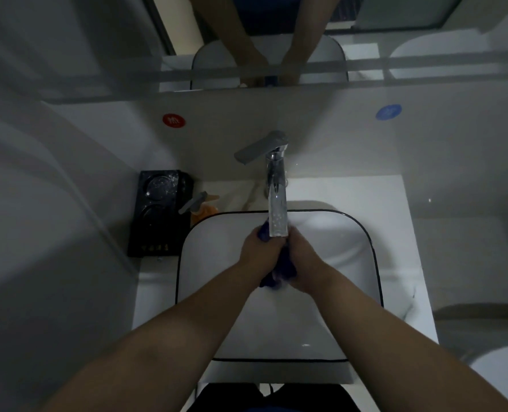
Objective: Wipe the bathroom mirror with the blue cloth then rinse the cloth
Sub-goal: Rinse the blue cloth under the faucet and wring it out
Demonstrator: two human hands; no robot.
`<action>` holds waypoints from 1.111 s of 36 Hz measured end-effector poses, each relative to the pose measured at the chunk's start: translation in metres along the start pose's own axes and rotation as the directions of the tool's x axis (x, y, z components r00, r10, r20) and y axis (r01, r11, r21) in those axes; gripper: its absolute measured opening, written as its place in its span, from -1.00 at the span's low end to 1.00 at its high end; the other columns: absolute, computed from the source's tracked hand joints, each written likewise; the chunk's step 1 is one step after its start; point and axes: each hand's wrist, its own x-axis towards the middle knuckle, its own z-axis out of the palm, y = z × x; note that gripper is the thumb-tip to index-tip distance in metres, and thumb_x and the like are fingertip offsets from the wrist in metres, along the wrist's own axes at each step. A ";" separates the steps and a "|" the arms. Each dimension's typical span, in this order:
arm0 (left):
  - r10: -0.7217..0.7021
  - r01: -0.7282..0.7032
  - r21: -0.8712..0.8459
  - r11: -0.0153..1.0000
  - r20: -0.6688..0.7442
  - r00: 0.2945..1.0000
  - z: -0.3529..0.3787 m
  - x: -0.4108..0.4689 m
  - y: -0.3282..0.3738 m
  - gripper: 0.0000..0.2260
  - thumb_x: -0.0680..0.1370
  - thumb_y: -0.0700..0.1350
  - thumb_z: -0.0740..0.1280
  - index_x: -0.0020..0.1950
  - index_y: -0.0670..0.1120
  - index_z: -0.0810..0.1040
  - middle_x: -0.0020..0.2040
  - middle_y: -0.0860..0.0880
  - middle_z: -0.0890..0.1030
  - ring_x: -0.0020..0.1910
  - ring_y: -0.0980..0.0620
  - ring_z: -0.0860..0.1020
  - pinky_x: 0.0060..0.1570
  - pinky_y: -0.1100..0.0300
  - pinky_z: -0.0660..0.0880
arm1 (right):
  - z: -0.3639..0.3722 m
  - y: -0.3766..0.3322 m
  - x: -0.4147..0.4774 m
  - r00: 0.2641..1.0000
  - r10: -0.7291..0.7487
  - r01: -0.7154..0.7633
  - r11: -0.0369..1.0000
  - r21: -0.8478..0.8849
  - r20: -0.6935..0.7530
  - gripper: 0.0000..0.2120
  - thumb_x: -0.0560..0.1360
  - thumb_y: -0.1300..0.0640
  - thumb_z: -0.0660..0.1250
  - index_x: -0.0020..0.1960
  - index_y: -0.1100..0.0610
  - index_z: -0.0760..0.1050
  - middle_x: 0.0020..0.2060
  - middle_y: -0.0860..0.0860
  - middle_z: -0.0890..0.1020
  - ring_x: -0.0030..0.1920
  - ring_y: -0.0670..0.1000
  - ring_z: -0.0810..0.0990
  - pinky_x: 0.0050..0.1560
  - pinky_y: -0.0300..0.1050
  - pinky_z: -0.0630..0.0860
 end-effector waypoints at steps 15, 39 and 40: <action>-0.296 0.411 -0.480 0.775 0.298 0.908 -0.022 -0.011 -0.004 -0.42 0.57 0.35 0.42 0.41 -0.04 0.62 0.33 -0.22 0.69 0.34 -0.26 0.64 0.35 -0.21 0.59 | 0.030 -0.003 -0.007 0.880 -0.425 0.292 0.836 -0.465 -0.212 -0.77 0.48 -0.11 0.37 0.04 -0.01 0.60 -0.03 0.02 0.73 0.04 0.16 0.71 0.18 0.13 0.68; -0.200 0.243 -0.265 0.933 0.178 0.964 -0.028 -0.017 -0.013 -0.60 0.60 -0.17 0.41 0.44 -0.05 0.48 0.15 -0.16 0.68 0.02 -0.21 0.73 0.10 -0.32 0.68 | 0.005 -0.020 0.001 0.904 -0.294 0.186 0.924 -0.334 -0.310 -0.85 0.65 0.21 0.28 0.05 0.15 0.63 -0.08 0.15 0.72 -0.12 0.11 0.67 -0.07 -0.06 0.61; -0.222 0.278 -0.387 0.879 0.183 0.958 -0.029 -0.019 -0.014 -0.65 0.58 -0.25 0.34 0.38 -0.15 0.53 0.07 -0.21 0.68 -0.06 -0.24 0.71 0.13 -0.35 0.67 | 0.009 -0.017 -0.003 0.898 -0.343 0.221 0.894 -0.389 -0.278 -0.87 0.65 0.22 0.30 0.02 0.15 0.63 -0.10 0.12 0.72 -0.10 0.11 0.68 -0.07 -0.07 0.61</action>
